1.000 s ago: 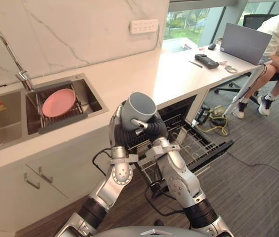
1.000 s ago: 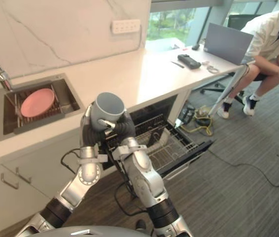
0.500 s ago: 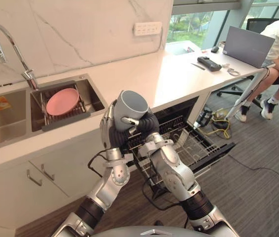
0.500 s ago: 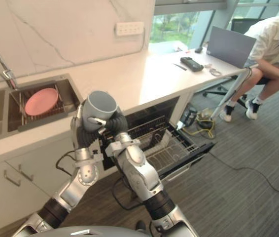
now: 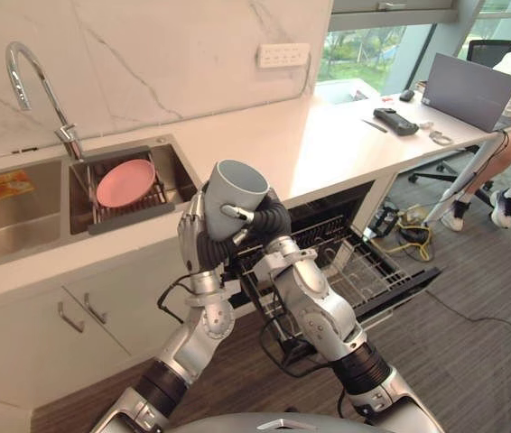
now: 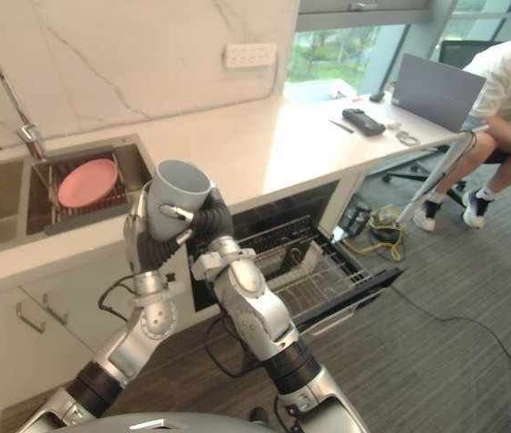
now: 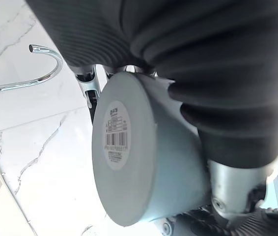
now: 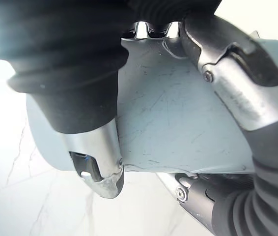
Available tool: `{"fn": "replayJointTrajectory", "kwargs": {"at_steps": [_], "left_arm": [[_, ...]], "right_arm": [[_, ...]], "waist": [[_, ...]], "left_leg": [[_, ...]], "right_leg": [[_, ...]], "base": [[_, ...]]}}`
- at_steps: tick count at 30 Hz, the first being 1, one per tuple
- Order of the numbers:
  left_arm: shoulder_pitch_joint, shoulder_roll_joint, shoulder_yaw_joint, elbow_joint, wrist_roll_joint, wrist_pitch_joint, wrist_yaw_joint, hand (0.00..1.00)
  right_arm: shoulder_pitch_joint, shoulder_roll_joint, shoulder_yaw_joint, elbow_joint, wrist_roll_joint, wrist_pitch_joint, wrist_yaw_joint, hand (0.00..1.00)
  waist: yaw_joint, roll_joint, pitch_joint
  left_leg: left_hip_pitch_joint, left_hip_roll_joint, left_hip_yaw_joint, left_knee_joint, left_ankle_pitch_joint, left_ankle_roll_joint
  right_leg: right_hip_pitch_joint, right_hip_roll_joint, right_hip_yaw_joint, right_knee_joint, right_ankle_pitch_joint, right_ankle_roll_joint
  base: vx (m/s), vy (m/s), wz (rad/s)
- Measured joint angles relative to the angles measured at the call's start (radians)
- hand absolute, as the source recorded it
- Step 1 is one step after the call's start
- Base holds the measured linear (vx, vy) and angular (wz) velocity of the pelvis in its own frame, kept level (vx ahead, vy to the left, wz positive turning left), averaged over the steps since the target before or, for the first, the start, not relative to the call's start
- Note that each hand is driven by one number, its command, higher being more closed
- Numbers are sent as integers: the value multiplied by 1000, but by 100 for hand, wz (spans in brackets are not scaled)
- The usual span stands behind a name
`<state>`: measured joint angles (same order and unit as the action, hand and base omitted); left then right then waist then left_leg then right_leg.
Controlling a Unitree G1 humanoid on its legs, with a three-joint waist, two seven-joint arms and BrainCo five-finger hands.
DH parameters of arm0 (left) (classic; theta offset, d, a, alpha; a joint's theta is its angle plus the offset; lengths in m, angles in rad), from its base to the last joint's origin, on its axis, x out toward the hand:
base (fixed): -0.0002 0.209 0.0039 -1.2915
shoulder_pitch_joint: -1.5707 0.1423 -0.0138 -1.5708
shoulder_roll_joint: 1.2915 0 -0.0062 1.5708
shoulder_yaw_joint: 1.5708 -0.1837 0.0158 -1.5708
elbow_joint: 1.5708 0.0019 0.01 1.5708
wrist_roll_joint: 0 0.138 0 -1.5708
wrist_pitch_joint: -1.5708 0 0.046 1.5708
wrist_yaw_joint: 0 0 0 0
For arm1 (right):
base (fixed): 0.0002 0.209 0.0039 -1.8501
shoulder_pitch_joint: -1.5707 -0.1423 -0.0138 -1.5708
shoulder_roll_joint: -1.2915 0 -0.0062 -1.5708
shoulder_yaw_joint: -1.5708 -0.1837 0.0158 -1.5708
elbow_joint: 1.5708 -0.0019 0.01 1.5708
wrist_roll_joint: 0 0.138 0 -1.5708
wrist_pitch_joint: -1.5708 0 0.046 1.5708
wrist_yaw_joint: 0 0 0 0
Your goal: Walk over to the sink, pick up the cup, carry it to the dishwasher, place the cup inside the dishwasher, then close the dishwasher door
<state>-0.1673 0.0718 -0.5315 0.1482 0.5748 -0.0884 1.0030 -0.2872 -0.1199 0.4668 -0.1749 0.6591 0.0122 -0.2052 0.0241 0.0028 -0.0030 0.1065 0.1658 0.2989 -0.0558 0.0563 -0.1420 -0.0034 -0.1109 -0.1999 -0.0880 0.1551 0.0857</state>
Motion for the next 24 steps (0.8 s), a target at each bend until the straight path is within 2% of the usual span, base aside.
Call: {"fn": "replayJointTrajectory", "kwargs": {"at_steps": [4,9,10,12,14,19,21,24], "left_arm": [[2,9,0,-1,0,-10,0,100],[4,23,0,-3,0,-45,0,100],[5,30,1,-6,0,-57,0,0],[16,37,2,-16,4,-84,-2,0],[45,44,2,-29,34,-139,-2,0],[47,48,7,-55,37,-196,-8,0],[50,48,12,-58,38,-199,-15,0],[58,48,47,-60,38,-233,-75,0]], "right_arm": [[-1,0,1,0,24,0,-1,100],[-1,0,3,0,103,-19,3,100],[-1,0,4,0,118,-30,7,100],[-8,-1,6,0,128,-46,12,100],[-38,-9,5,1,157,-77,18,100],[-42,-9,24,1,213,-145,27,100],[-42,-8,24,1,215,-150,27,100],[-42,-5,23,10,215,-167,27,100]], "waist": [[3,1,0],[7,4,0],[8,6,0],[8,10,0],[9,16,-1],[17,26,-7],[16,29,-6],[14,38,-6]], "left_leg": [[0,0,0,0,0,0],[0,0,-2,0,0,0],[0,0,-2,0,0,0],[0,0,-2,-1,0,0],[-1,0,-3,-1,0,0],[-1,0,-3,-2,-1,-1],[-1,1,-3,-2,-1,-1],[-1,1,-3,-4,-1,-1]], "right_leg": [[0,0,-1,0,0,0],[1,0,-2,0,0,-1],[1,0,-3,0,0,-1],[1,0,-3,0,0,-1],[1,0,-3,0,-1,-1],[1,0,-4,0,-3,0],[1,0,-4,0,-4,0],[-1,1,-4,0,-5,-1]], "base": [[0,0,0],[0,0,0],[0,0,0],[0,0,0],[0,0,0],[0,0,0],[0,0,0],[0,0,0]]}}
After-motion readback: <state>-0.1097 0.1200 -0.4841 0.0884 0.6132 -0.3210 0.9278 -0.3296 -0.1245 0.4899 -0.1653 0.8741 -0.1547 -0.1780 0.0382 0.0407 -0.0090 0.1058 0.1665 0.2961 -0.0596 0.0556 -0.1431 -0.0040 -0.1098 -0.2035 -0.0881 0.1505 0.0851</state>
